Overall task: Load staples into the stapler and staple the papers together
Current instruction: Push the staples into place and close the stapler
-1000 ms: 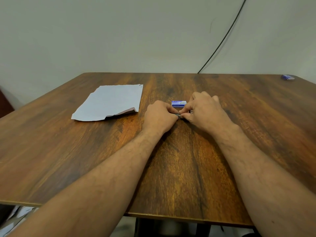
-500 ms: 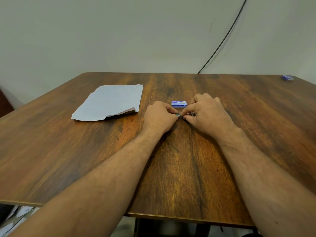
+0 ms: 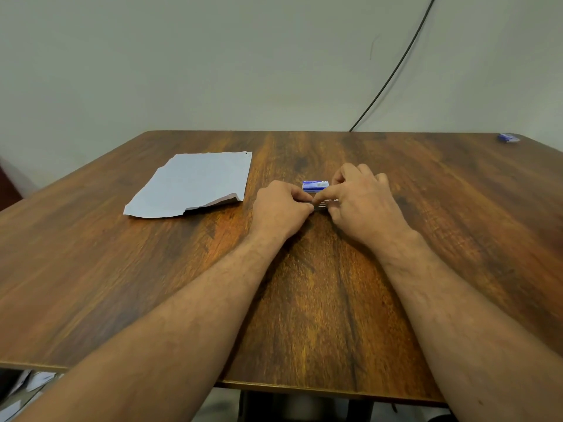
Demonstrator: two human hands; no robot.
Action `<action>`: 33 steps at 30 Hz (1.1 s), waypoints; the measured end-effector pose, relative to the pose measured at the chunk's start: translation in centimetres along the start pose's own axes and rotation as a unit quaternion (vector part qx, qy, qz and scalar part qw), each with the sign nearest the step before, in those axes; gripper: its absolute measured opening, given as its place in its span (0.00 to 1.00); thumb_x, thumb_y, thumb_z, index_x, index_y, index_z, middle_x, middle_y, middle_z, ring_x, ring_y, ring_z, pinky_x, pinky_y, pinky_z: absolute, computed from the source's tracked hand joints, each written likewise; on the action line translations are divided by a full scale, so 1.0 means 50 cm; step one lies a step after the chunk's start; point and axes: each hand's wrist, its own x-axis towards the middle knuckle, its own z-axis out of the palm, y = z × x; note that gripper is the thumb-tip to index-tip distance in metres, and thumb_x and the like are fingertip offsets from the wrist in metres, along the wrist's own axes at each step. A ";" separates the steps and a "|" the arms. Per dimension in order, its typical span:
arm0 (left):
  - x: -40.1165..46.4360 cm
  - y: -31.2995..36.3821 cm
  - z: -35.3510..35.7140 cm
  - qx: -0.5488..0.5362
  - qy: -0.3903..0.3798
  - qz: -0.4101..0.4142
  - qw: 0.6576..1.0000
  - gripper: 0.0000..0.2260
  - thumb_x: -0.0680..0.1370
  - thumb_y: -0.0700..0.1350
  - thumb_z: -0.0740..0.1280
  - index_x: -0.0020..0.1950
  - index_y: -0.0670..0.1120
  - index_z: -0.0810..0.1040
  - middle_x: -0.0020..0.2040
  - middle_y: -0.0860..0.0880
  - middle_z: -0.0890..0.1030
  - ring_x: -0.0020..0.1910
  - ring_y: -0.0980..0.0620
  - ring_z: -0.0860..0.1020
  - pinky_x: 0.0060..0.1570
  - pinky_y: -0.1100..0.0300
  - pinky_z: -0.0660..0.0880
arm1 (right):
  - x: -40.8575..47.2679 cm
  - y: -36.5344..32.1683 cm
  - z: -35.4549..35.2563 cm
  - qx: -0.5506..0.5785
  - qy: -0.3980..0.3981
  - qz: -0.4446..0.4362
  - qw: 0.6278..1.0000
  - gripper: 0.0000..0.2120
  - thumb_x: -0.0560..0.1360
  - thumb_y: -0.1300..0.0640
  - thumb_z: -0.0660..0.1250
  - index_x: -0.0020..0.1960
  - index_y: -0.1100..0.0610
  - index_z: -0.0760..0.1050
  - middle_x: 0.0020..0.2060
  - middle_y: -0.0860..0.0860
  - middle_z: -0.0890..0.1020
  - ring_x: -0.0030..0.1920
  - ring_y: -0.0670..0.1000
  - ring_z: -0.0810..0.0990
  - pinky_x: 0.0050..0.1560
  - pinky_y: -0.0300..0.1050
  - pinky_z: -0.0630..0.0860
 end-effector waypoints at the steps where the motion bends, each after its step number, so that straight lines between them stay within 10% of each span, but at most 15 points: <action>1: 0.000 0.000 0.000 0.000 -0.002 0.001 1.000 0.08 0.76 0.45 0.74 0.55 0.50 0.87 0.54 0.51 0.87 0.49 0.60 0.76 0.53 0.62 0.72 | 0.000 0.001 0.001 0.009 -0.007 -0.002 1.000 0.14 0.79 0.54 0.66 0.59 0.38 0.82 0.53 0.48 0.74 0.58 0.54 0.70 0.57 0.56 0.67; 33: -0.009 0.001 0.005 0.015 -0.008 0.066 0.998 0.08 0.72 0.48 0.78 0.50 0.53 0.88 0.48 0.56 0.87 0.52 0.58 0.80 0.58 0.57 0.77 | 0.036 0.009 0.021 0.180 -0.012 0.307 0.934 0.14 0.68 0.45 0.76 0.50 0.51 0.86 0.49 0.53 0.86 0.49 0.54 0.82 0.45 0.46 0.75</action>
